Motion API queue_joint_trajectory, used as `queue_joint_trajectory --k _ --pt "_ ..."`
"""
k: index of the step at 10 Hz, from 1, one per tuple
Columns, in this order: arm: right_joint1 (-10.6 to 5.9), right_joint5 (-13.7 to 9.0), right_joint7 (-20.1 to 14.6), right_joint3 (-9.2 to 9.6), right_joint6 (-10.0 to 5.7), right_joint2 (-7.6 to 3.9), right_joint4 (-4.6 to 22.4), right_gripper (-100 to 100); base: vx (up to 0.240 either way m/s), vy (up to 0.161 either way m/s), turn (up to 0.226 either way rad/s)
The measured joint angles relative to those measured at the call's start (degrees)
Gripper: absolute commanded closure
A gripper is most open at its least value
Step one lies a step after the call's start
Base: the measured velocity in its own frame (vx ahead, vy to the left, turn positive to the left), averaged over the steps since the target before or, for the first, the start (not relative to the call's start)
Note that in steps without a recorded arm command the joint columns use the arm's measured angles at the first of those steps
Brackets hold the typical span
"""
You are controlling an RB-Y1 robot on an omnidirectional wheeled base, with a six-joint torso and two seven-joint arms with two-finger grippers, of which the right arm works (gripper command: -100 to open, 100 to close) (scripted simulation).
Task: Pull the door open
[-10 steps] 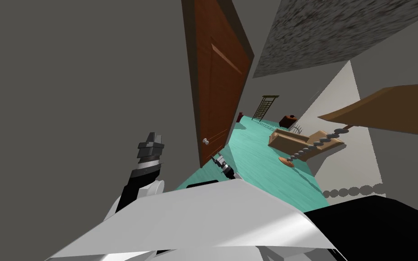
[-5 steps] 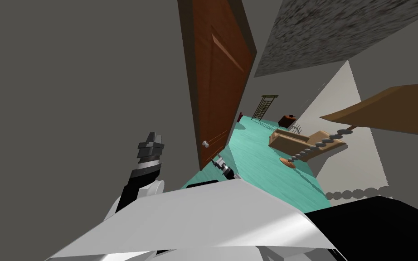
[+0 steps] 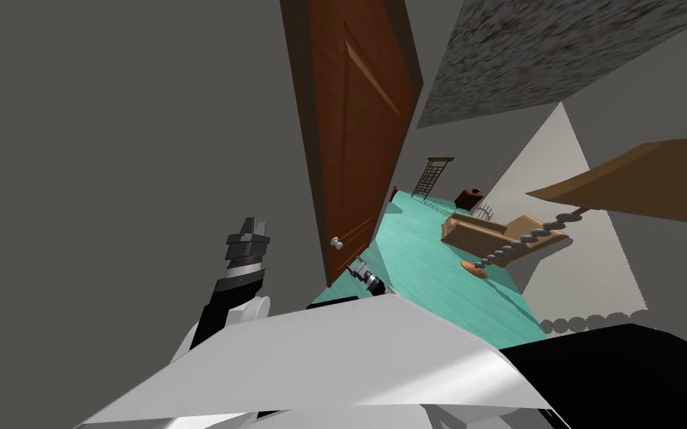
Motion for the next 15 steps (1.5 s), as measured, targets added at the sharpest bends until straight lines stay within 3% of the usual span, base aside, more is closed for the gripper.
queue_joint_trajectory --k 2,9,15 --pt "-0.02 0.13 0.32 -0.68 0.13 0.26 0.0 -100 -0.083 0.045 0.283" --pt "-1.14 1.0 2.3 -8.59 2.28 3.95 1.03 -100 -0.047 0.066 0.206" --pt "-2.8 1.54 4.7 -16.4 3.33 7.46 3.69 -100 0.06 -0.025 0.204"
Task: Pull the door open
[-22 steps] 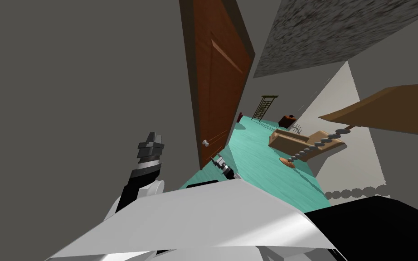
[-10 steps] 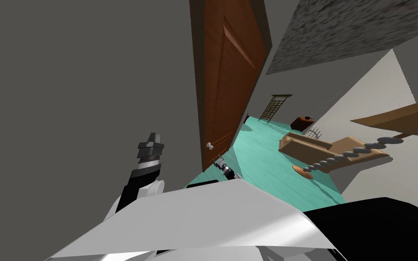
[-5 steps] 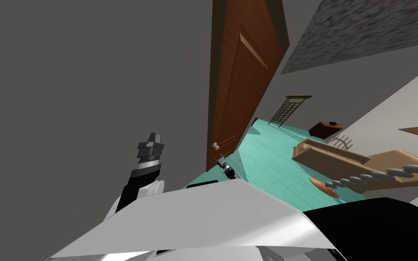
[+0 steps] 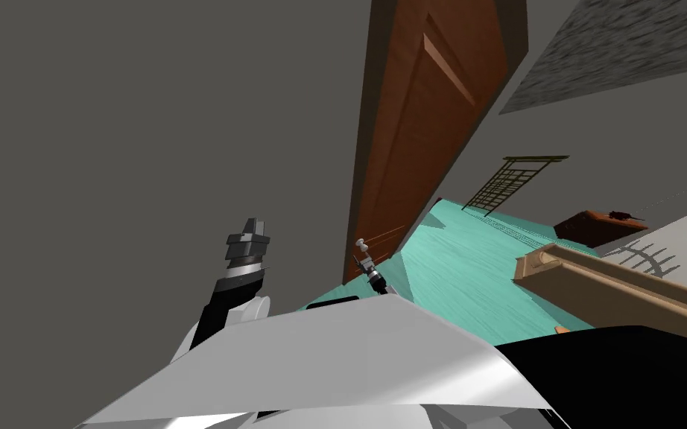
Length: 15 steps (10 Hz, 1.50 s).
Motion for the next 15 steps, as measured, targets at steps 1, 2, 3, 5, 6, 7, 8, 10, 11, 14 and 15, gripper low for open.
queue_joint_trajectory --k 1,2,3,5,6,7,8,10,11,14,15 --pt "-0.2 0.13 0.37 -1.13 0.28 0.64 0.15 -100 0.061 -0.088 0.178" --pt "0.07 0.38 0.48 -1.99 0.7 1.28 -0.24 -100 0.038 -0.107 0.18" --pt "0.04 0.47 0.73 -2.96 0.77 1.79 0.14 -100 0.012 -0.088 0.194" --pt "-0.35 0.61 1.72 -5.09 0.55 3.05 2.14 -100 0.03 -0.101 0.17" --pt "-0.49 0.66 2.09 -5.63 0.55 3.44 2.61 -100 0.001 -0.062 -0.028" --pt "-0.25 0.79 1.96 -5.61 0.82 3.58 1.94 -100 0.006 -0.015 -0.02" --pt "0.34 0.97 1.58 -5.43 1.37 3.7 0.65 -100 -0.019 0.008 -0.008" --pt "0.49 0.97 1.56 -5.42 1.22 3.71 0.57 100 -0.009 -0.005 -0.021" --pt "0.52 0.9 1.59 -5.61 1.28 3.55 0.59 100 0.003 -0.011 0.005" --pt "0.53 0.9 1.58 -5.58 1.2 3.57 0.61 100 0.0 0.0 0.0" --pt "0.53 0.9 1.58 -5.59 1.21 3.56 0.61 -100 -0.08 0.09 0.172"
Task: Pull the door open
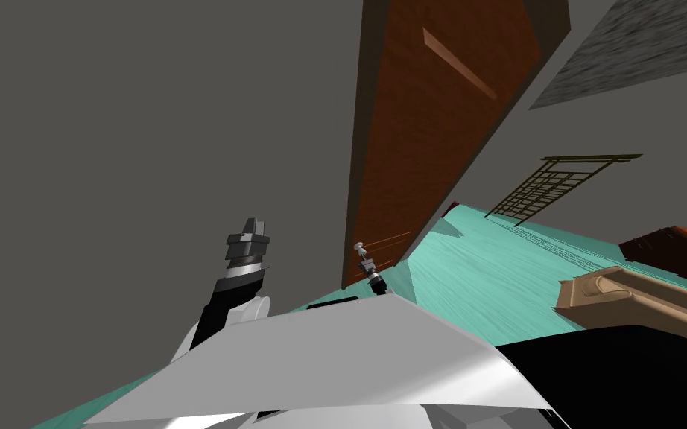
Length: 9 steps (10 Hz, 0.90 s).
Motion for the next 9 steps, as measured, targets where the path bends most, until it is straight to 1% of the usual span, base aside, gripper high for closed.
queue_joint_trajectory --k 1,2,3,4,6,7,8,9 --pt "-0.27 -0.35 -0.1 -0.55 -0.49 -1.01 0.75 -100 -0.173 0.15 0.162" --pt "-0.13 -0.69 -0.61 -1.07 -1.08 -2.34 1.19 -100 -0.185 0.116 0.102" --pt "-0.15 -0.97 -1.05 -1.53 -1.43 -3.22 1.55 -100 -0.174 0.073 0.093" --pt "-0.74 -1.36 -1.2 -2.16 -1.95 -4.15 2.75 -100 -0.185 0.019 0.087" --pt "-0.74 -1.85 -1.95 -2.98 -2.26 -5.55 2.98 -100 -0.215 -0.039 0.061" --pt "-0.91 -2.19 -2.37 -3.49 -2.73 -6.49 3.72 -100 -0.188 -0.071 0.05" --pt "-0.86 -2.43 -2.9 -3.87 -2.99 -7.27 3.85 -100 -0.08 -0.039 0.009" --pt "-0.83 -2.46 -3.04 -3.92 -3.01 -7.36 3.84 -100 0.044 0.02 0.145"
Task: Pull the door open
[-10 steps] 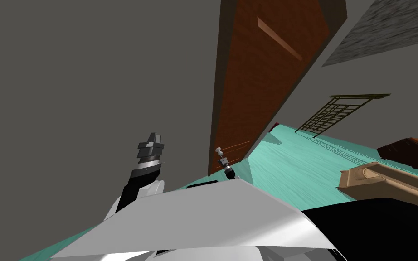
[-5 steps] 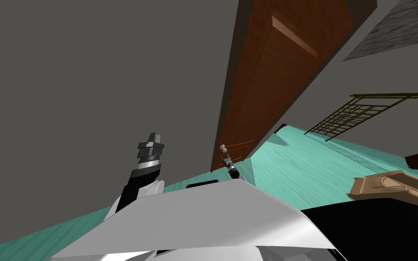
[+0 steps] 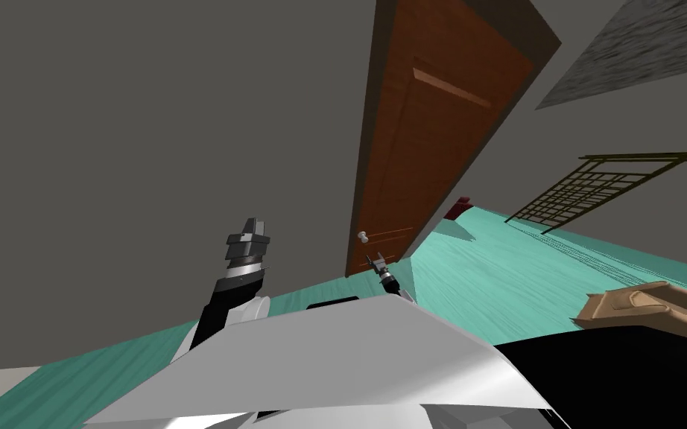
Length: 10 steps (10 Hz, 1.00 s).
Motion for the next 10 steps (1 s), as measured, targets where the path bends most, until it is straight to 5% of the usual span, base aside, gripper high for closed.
queue_joint_trajectory --k 10 --pt "-2.6 -11.16 4.96 2.95 0.33 -3.5 5.51 -100 0.104 0.002 0.093"
